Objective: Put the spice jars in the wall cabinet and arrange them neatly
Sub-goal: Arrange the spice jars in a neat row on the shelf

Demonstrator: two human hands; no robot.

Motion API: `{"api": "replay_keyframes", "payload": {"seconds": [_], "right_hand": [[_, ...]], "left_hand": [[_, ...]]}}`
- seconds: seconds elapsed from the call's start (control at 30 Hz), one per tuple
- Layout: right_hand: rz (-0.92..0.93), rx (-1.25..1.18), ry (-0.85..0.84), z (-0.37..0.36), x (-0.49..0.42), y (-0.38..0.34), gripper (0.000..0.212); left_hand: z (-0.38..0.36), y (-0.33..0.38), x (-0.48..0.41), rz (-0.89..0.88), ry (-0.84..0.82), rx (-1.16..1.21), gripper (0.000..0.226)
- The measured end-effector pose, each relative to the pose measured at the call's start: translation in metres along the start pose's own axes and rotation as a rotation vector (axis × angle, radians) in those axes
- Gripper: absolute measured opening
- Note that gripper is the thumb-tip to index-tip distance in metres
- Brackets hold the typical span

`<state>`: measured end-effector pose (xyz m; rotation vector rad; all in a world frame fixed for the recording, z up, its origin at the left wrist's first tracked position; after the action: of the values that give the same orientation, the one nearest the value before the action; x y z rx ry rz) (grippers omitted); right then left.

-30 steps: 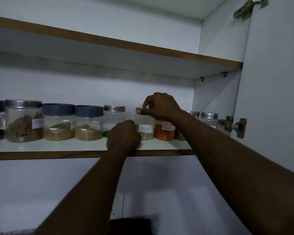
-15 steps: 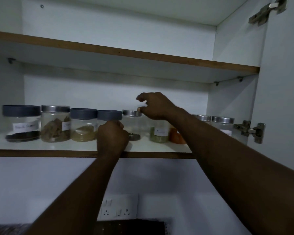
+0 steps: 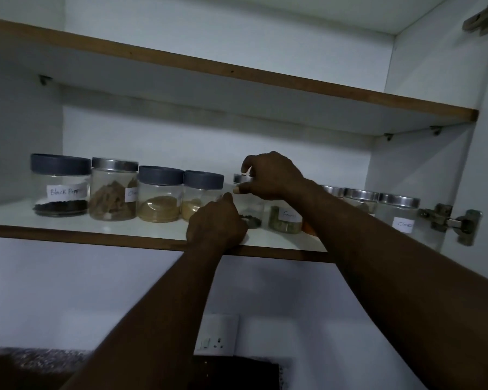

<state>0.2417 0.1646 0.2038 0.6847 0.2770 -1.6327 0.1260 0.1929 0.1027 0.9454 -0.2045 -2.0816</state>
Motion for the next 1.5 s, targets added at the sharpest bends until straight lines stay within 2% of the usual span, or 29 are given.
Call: {"api": "replay_keyframes", "payload": {"seconds": [0.13,0.23,0.3,0.33,0.43,0.5,0.63,0.83,1.13,1.5], "right_hand": [[-0.006,-0.108,0.083,0.005,0.006,0.002,0.052],[-0.004,-0.222,0.071,0.007,0.010,0.006,0.029],[-0.018,-0.293,0.068,0.009,0.013,0.010,0.021],[-0.021,-0.310,0.066,0.010,0.014,0.011,0.021],[-0.025,-0.228,0.056,0.011,0.013,0.011,0.024],[-0.040,-0.127,0.059,0.012,0.011,0.011,0.029],[-0.036,0.064,0.077,0.013,0.008,0.009,0.041],[-0.032,-0.020,0.093,0.008,0.005,0.016,0.046],[-0.046,0.017,0.102,0.005,0.000,0.018,0.050],[-0.065,0.017,0.128,0.006,0.003,0.017,0.058]], "left_hand": [[-0.010,0.000,-0.007,0.017,-0.084,-0.040,0.078],[-0.013,0.001,-0.009,0.019,-0.121,-0.074,0.089],[-0.012,0.001,-0.008,0.035,-0.104,-0.077,0.086],[-0.010,0.002,-0.007,0.035,-0.068,-0.076,0.077],[0.001,0.006,-0.001,-0.020,0.124,-0.072,0.040],[0.005,0.010,0.004,-0.074,0.198,-0.101,0.033],[0.001,0.010,0.003,-0.135,0.145,-0.138,0.044],[-0.006,0.010,-0.002,-0.165,0.061,-0.160,0.054],[-0.009,0.009,-0.003,-0.143,0.002,-0.114,0.059],[-0.004,0.009,0.000,-0.089,0.011,-0.058,0.052]]}}
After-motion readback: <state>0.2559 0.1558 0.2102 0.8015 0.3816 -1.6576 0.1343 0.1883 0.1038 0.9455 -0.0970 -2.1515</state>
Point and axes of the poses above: each hand's wrist, its own x-axis away from the middle knuckle, its own z-axis out of the back of the hand, y = z × x, the point moved 7 cm from there along -x, towards the middle knuckle, and after that the axes turned 3 degrees about z, right-handed, at the moved point
